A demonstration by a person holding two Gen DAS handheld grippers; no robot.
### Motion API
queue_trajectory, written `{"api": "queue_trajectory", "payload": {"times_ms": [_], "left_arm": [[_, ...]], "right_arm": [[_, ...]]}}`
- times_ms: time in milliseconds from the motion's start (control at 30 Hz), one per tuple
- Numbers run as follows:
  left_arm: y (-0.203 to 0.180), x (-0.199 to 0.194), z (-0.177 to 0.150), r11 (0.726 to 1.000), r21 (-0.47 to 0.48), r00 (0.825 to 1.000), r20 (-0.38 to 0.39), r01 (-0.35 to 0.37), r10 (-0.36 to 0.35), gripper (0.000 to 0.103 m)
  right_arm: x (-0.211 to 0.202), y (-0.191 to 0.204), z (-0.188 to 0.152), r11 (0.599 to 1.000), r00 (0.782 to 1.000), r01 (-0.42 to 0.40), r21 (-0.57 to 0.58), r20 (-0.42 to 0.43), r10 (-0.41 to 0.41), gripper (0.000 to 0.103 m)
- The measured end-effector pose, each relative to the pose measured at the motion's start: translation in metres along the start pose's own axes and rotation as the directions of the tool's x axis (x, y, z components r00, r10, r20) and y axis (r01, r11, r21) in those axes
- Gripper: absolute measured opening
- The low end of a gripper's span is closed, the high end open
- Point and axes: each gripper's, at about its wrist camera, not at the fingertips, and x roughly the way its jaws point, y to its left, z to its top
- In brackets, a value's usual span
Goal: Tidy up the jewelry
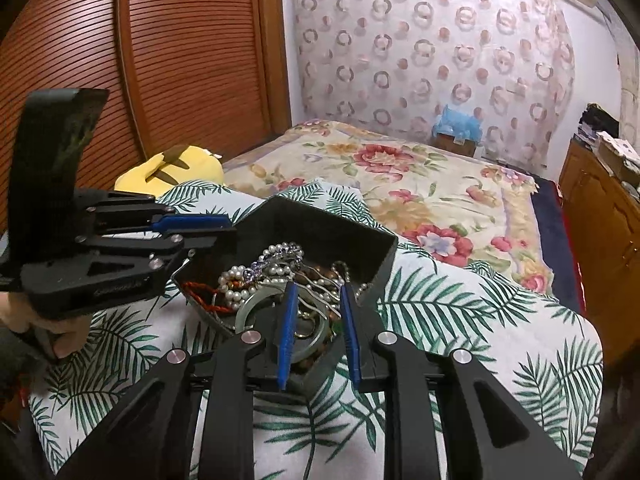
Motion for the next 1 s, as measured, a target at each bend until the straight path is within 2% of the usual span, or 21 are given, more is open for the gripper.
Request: {"api": "queue_trajectory", "payload": {"times_ms": [67, 167, 200, 267, 333, 367, 400, 433, 500, 533, 567, 700, 800, 1000], "left_arm": [[0.000, -0.002, -0.001, 1.000, -0.013, 1.000, 0.003, 0.001, -0.001, 0.037], [-0.003, -0.007, -0.004, 1.000, -0.010, 1.000, 0.013, -0.009, 0.009, 0.044], [-0.003, -0.008, -0.005, 1.000, -0.009, 1.000, 0.012, -0.017, 0.017, 0.050], [-0.006, -0.014, -0.008, 1.000, -0.012, 0.999, 0.016, -0.029, 0.029, 0.056], [-0.006, -0.021, -0.012, 0.999, -0.020, 0.999, 0.021, -0.040, 0.040, 0.068], [-0.006, -0.025, -0.013, 0.999, -0.023, 0.999, 0.026, -0.046, 0.047, 0.079], [-0.006, -0.030, -0.015, 0.998, -0.028, 0.998, 0.032, -0.054, 0.055, 0.085], [-0.007, -0.035, -0.017, 0.997, -0.028, 0.997, 0.039, -0.071, 0.072, 0.087], [-0.008, -0.045, -0.021, 0.995, -0.023, 0.994, 0.050, -0.098, 0.099, 0.092], [-0.008, -0.049, -0.022, 0.994, -0.026, 0.993, 0.054, -0.105, 0.107, 0.093], [-0.007, -0.054, -0.022, 0.993, -0.028, 0.992, 0.061, -0.114, 0.115, 0.095], [-0.004, -0.073, -0.027, 0.989, -0.032, 0.986, 0.082, -0.145, 0.147, 0.095], [-0.007, -0.086, -0.028, 0.986, -0.034, 0.982, 0.092, -0.162, 0.165, 0.095], [-0.014, -0.109, -0.035, 0.985, -0.049, 0.980, 0.108, -0.163, 0.168, 0.095]], "right_arm": [[-0.007, 0.001, -0.004, 1.000, 1.000, 0.002, 0.011, 0.008, -0.002, 0.024], [-0.017, 0.001, -0.009, 1.000, 1.000, 0.009, 0.025, 0.018, -0.010, 0.028], [-0.020, 0.001, -0.012, 1.000, 1.000, 0.006, 0.031, 0.020, -0.006, 0.029], [-0.026, 0.003, -0.016, 0.999, 1.000, 0.010, 0.042, 0.024, -0.011, 0.029], [-0.031, 0.005, -0.019, 0.998, 0.999, 0.026, 0.048, 0.027, -0.027, 0.029], [-0.034, 0.006, -0.021, 0.998, 0.999, 0.033, 0.054, 0.028, -0.035, 0.031], [-0.037, 0.007, -0.024, 0.997, 0.998, 0.047, 0.063, 0.029, -0.049, 0.036], [-0.039, 0.007, -0.025, 0.995, 0.997, 0.063, 0.071, 0.031, -0.066, 0.039], [-0.044, 0.007, -0.027, 0.991, 0.994, 0.101, 0.093, 0.035, -0.104, 0.060], [-0.047, 0.007, -0.028, 0.987, 0.991, 0.122, 0.103, 0.041, -0.126, 0.065], [-0.049, 0.007, -0.029, 0.984, 0.989, 0.137, 0.109, 0.046, -0.143, 0.076], [-0.064, 0.009, -0.032, 0.973, 0.978, 0.178, 0.144, 0.082, -0.191, 0.095], [-0.074, 0.009, -0.033, 0.968, 0.974, 0.183, 0.171, 0.102, -0.202, 0.100], [-0.093, 0.013, -0.035, 0.953, 0.957, 0.234, 0.191, 0.127, -0.261, 0.100]]}}
